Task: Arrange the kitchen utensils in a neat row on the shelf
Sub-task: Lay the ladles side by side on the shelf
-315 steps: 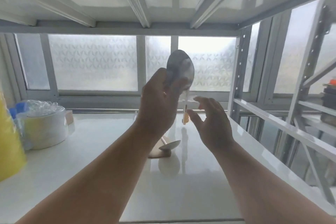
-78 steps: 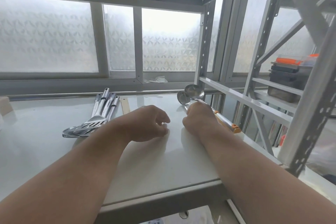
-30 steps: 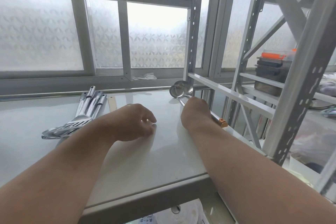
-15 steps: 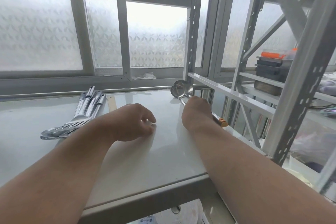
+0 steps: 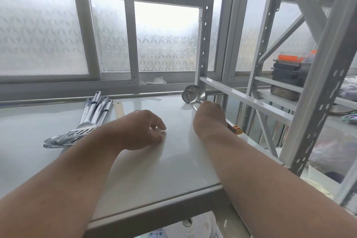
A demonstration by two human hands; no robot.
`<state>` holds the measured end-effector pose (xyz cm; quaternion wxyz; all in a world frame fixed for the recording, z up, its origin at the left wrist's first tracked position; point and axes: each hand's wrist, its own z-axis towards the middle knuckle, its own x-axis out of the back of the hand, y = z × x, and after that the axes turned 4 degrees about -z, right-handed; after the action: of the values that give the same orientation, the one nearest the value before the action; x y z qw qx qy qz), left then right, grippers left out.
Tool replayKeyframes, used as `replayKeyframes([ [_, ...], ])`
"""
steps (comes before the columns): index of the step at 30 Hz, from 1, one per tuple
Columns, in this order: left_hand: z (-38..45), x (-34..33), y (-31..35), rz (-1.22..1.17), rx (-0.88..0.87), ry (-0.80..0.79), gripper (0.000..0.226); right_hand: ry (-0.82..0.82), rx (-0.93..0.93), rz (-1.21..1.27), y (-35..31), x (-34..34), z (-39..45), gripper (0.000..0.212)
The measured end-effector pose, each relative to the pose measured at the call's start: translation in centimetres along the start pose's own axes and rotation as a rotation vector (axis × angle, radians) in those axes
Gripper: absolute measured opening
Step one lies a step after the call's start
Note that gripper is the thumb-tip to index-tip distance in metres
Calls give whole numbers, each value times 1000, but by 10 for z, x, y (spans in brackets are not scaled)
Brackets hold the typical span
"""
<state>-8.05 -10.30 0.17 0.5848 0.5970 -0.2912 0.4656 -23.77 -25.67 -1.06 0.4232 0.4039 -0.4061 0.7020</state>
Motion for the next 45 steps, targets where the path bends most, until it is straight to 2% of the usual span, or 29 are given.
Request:
replayKeyframes([
  [3,-1,1,3,6,0,-3,28,24,12,86,-2,0,-3,25],
  [6,-1,2,5,35,10,6,30,57,101,153,-7,-2,-6,10],
  [9,-3,3,5,37,44,8,34,69,177,207,-10,-4,-9,18],
  [15,-5,7,1,42,95,27,43,109,287,314,-9,-1,-17,19],
  [18,-6,6,1,47,116,29,42,124,274,275,-11,-2,-16,18],
  [21,-6,6,1,46,123,34,41,160,176,54,-6,1,-14,26],
  [23,-6,6,1,45,130,33,41,60,31,-105,1,4,-12,33],
  [25,-5,5,1,43,131,34,41,-104,-93,-151,6,6,-11,37],
  [28,-5,5,1,39,131,34,40,-249,-139,-139,3,3,-9,44],
  [31,-4,5,2,42,127,34,41,-200,-99,-121,0,5,-10,47],
  [35,-2,5,1,42,121,48,45,-165,35,-85,0,5,-11,35],
  [37,-2,6,1,34,119,78,49,-161,83,-57,0,6,-12,37],
  [42,-4,11,0,-10,150,197,52,-193,58,141,5,25,-26,45],
  [45,-2,12,-4,-13,182,275,55,-225,66,147,5,31,-30,48],
])
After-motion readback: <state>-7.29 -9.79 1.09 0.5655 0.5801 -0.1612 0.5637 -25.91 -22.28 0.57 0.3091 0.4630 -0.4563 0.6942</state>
